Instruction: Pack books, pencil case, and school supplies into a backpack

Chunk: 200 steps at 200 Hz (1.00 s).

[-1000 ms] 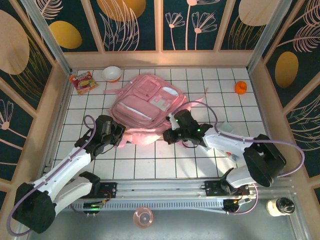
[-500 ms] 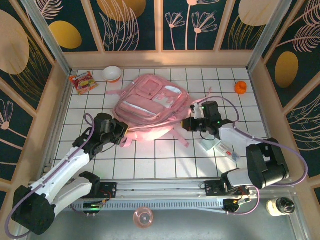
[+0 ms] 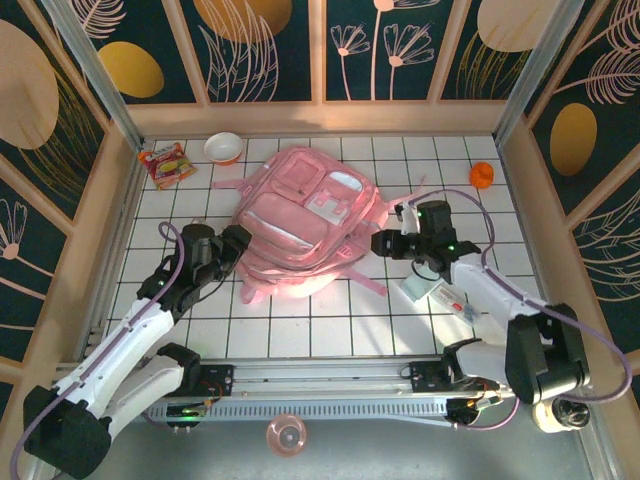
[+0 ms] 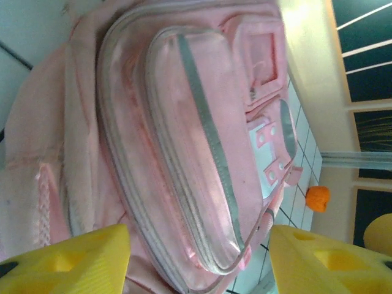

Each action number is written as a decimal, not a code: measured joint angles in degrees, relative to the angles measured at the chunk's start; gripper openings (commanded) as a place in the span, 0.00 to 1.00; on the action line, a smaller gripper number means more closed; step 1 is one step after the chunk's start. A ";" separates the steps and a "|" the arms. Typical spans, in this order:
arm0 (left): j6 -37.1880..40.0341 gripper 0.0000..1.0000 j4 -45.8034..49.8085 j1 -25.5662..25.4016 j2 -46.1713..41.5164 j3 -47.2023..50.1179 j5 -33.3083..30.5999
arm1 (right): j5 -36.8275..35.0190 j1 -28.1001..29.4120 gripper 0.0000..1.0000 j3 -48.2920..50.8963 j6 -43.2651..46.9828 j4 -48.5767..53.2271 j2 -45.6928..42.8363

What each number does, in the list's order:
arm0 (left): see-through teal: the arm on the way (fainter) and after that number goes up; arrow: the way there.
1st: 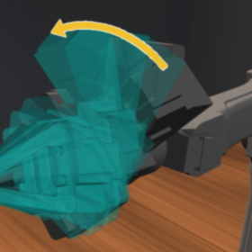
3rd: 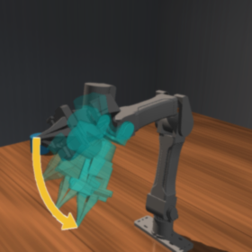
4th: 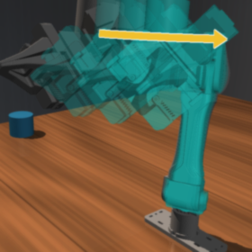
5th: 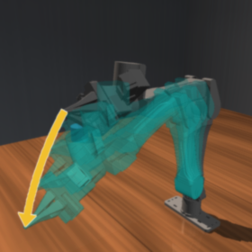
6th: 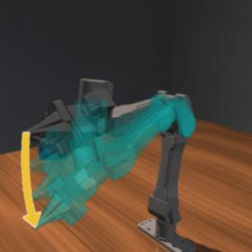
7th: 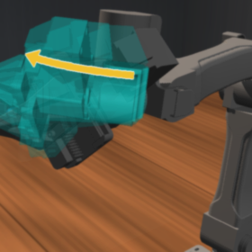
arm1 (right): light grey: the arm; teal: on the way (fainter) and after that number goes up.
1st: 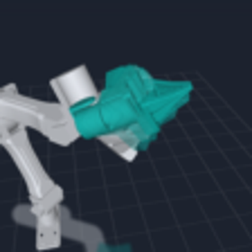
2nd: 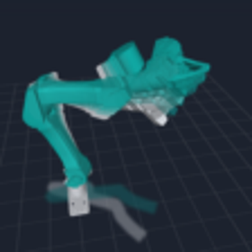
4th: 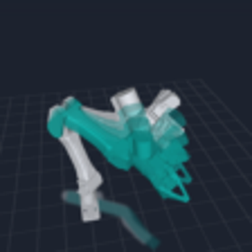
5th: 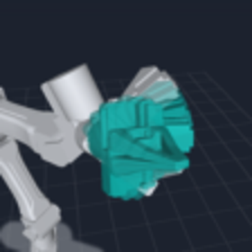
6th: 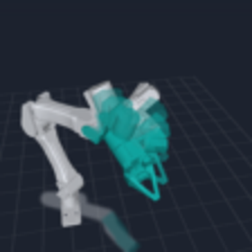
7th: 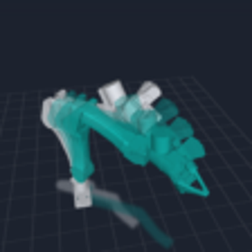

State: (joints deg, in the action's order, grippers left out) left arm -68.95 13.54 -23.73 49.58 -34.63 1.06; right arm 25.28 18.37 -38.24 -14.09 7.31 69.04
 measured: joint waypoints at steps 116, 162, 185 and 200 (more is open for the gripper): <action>25.64 0.61 -14.75 0.61 25.31 -9.60 -4.28 | -3.67 8.44 0.49 -2.14 -16.15 -11.47 14.82; 20.85 0.64 -20.59 0.61 25.42 1.31 -0.15 | -4.28 8.37 0.48 -4.00 -17.46 -15.02 20.61; 16.94 0.64 -24.41 0.22 22.21 6.58 1.66 | -4.35 8.37 0.48 -3.78 -17.64 -16.37 20.63; 14.73 0.65 -24.98 -0.98 19.58 8.66 2.08 | -4.61 8.41 0.48 -3.10 -17.62 -17.35 20.61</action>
State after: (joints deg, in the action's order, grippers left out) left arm -54.22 -11.44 -24.71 69.17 -25.98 3.14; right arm 20.67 26.79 -41.34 -31.70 -10.04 89.65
